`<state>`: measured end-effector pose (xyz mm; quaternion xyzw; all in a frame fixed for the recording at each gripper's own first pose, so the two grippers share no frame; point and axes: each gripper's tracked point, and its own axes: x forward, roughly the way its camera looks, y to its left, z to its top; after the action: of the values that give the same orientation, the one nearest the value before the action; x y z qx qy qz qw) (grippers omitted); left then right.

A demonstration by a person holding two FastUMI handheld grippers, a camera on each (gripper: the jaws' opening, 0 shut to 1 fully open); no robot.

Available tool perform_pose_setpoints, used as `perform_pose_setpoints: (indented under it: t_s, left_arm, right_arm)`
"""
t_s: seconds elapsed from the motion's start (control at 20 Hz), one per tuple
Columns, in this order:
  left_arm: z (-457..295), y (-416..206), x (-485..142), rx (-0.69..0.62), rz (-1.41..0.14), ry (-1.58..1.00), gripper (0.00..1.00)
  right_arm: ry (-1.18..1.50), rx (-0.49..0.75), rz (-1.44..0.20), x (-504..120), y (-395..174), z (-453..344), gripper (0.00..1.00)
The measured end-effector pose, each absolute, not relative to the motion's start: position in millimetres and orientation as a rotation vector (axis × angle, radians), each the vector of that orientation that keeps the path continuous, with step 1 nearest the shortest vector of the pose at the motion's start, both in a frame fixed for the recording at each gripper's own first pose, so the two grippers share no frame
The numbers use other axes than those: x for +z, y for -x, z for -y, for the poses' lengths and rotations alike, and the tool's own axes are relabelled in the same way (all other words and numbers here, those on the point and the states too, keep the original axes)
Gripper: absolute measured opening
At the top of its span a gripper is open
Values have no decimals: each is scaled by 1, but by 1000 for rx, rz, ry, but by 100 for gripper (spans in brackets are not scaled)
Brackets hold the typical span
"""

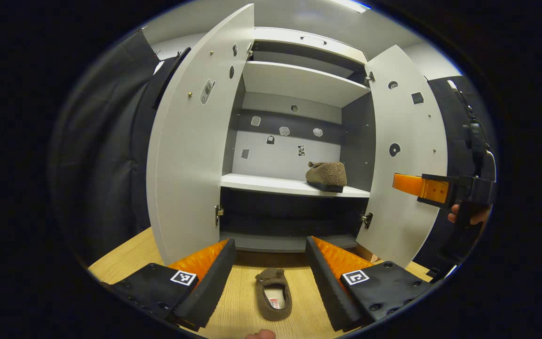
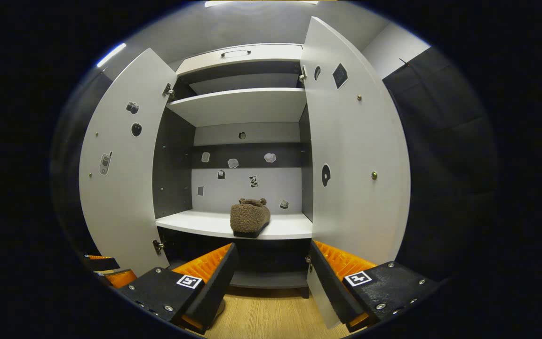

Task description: Grab one shoe with the right hand and put it into the shoe cabinet, grab the other shoe with the left hand and put it into the shoe cabinet; then close the right door with the right hand and the left door with the left hand.

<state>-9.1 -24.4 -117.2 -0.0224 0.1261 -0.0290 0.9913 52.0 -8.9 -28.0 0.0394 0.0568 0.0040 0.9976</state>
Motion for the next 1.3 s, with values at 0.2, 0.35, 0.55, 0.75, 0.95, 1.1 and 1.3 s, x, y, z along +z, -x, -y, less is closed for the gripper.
perform_pose_setpoints:
  t_s: [0.2, 0.35, 0.55, 0.75, 0.95, 1.1, 1.3]
  left_arm:
    - [24, -13, -127, -74, -288, 22, 96]
    - [23, -38, -170, -104, -398, 25, 97]
    - [17, -42, -261, -120, -588, -4, 98]
    - [12, -22, -339, -107, -768, 14, 98]
    - [1, -26, -377, -82, -832, 22, 98]
    - [-4, -48, -396, -77, -822, 13, 98]
    - [-11, -74, -417, -71, -813, 18, 98]
  right_arm:
    - [-115, 18, -99, -31, -35, 10, 94]
    - [-103, 37, -101, -36, -25, 10, 94]
    - [-107, 43, -117, -44, -13, 13, 94]
    - [-104, 26, -146, -53, -6, 27, 94]
    - [-83, 22, -170, -58, -4, 32, 94]
    - [-81, 29, -177, -58, -6, 29, 94]
    - [-72, 46, -186, -59, -8, 24, 94]
